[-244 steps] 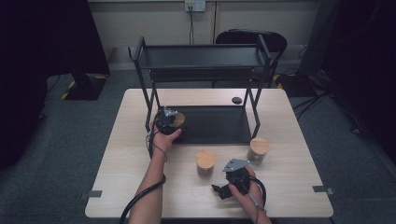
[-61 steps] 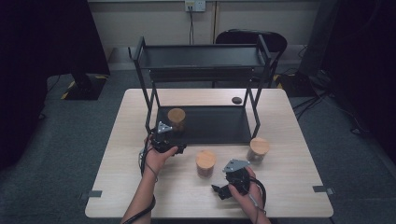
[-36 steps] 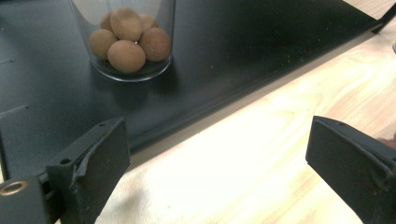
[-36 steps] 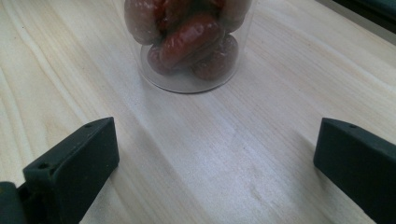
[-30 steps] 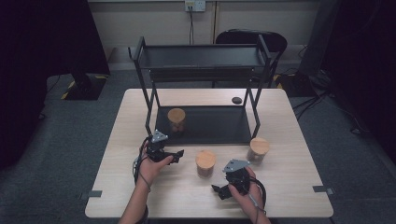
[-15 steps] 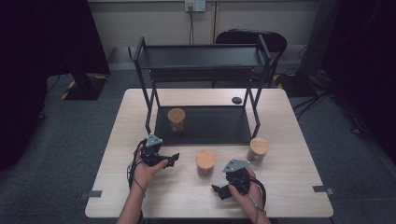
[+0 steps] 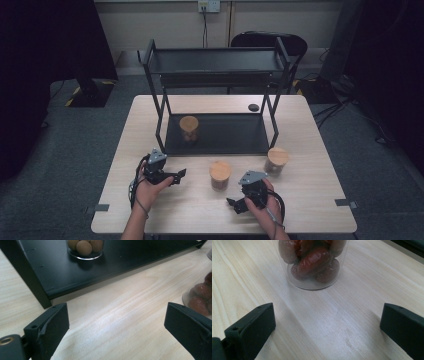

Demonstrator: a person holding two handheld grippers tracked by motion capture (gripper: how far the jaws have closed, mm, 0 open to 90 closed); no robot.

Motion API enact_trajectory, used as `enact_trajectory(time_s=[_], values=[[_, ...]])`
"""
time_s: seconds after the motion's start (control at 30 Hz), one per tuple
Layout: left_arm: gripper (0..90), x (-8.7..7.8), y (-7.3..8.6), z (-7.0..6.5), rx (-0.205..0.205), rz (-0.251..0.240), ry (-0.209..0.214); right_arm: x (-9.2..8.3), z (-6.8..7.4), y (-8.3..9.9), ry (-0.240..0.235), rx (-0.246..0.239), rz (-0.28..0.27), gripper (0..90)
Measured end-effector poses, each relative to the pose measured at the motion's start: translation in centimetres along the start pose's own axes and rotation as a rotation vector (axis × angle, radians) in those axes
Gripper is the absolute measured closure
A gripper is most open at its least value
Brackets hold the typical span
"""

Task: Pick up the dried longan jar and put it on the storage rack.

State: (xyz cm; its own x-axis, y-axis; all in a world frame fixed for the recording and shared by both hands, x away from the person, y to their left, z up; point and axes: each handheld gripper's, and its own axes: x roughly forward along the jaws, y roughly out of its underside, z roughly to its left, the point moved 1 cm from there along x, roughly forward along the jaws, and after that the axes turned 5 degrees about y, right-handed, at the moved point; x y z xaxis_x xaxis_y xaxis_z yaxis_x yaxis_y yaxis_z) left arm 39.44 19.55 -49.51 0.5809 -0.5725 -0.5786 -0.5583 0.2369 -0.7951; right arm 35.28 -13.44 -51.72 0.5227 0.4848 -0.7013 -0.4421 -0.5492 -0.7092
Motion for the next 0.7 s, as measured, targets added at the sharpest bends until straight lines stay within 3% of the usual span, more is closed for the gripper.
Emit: enact_trajectory(time_s=[0.7], values=[[5.4,-1.9,2.1,0.7,-0.016,0.011,-0.016,0.0,0.0,0.0,0.0,0.0,0.001,0.0]])
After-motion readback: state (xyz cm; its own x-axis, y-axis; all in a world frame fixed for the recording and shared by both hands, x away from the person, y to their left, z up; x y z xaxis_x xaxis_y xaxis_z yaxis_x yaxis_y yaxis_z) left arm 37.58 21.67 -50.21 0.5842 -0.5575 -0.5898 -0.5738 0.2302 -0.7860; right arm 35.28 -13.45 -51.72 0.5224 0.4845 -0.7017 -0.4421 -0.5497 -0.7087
